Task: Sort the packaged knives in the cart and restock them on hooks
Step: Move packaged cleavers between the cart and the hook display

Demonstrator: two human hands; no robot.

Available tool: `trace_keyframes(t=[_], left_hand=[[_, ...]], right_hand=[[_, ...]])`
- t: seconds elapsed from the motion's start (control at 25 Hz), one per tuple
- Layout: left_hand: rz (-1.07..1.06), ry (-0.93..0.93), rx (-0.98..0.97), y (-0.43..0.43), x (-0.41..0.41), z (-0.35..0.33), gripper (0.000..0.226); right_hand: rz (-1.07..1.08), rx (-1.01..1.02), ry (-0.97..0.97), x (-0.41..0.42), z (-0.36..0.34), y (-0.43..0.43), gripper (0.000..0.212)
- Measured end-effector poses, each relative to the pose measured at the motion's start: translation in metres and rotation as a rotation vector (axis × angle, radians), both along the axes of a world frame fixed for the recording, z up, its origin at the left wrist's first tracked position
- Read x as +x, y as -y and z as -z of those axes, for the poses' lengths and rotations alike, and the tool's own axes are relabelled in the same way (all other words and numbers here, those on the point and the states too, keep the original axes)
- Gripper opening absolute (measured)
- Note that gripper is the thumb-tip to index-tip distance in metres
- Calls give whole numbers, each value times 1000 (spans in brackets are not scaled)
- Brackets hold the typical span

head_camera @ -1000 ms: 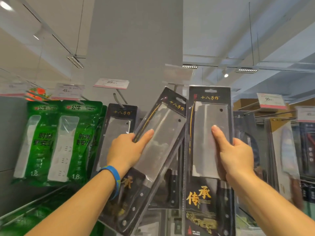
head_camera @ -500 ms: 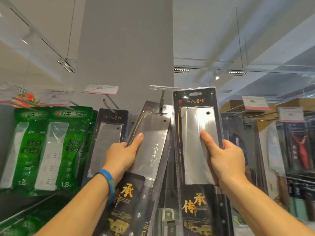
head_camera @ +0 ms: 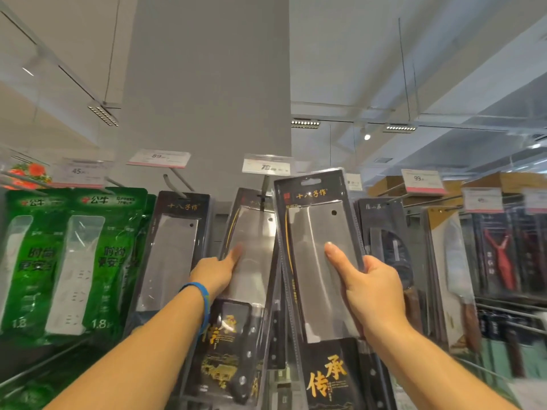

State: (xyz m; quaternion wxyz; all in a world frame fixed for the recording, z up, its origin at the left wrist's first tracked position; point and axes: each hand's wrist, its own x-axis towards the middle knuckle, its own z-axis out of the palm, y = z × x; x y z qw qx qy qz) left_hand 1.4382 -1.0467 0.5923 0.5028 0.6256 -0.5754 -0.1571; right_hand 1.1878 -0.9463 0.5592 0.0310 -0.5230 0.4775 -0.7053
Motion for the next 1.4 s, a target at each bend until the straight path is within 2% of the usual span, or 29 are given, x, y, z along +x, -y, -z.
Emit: trace_keyframes(t=[0.04,0.08,0.12,0.2,0.24,0.32,0.4,0.48,0.56,0.68,0.8,0.88,1.08,1.28,1.4], left_hand=[[-66,123,14,0,-5,-9,85],[-118,209,-60,-3,-10,-18,79],[-135,218,-197,-9,-13,-29,78],[-66,139,-585,-25,-15,-52,90],[-55,163,-770,-35,-12,-64,92],[-122,446,-1004,-53,-6,-92,83],[-189,799,-1097,-72,-1,-119,52],[-153,988,-1066,-87,1,-142,30],[-109,1018,-930,-97,1,-158,28],[-5,926,-795,-101,3,-169,26],[56,949,-778,-94,3,-167,24],[87,900,-762,-88,2,-167,20],[113,813,-760,-84,3,-165,28],[138,752,-786,-80,6,-157,26],[143,736,-821,-79,6,-156,26]], right_hand=[[-1,10,-6,1,0,1,84],[2,27,-9,2,-1,0,86],[7,37,-13,2,-4,-1,89],[5,25,-24,-3,-7,-1,83],[4,23,-32,-4,-9,-3,82],[4,30,-46,-4,-10,-3,90],[3,44,-38,-1,-8,-2,93],[-11,38,-34,5,-4,-3,93],[-40,34,-32,13,3,-3,96],[-66,46,-31,29,15,-4,83],[-88,35,-47,43,17,2,76],[-112,11,-38,49,13,10,75],[-124,50,-75,64,12,23,74],[-36,-33,-106,61,-15,33,72],[-33,59,-115,59,-25,42,69]])
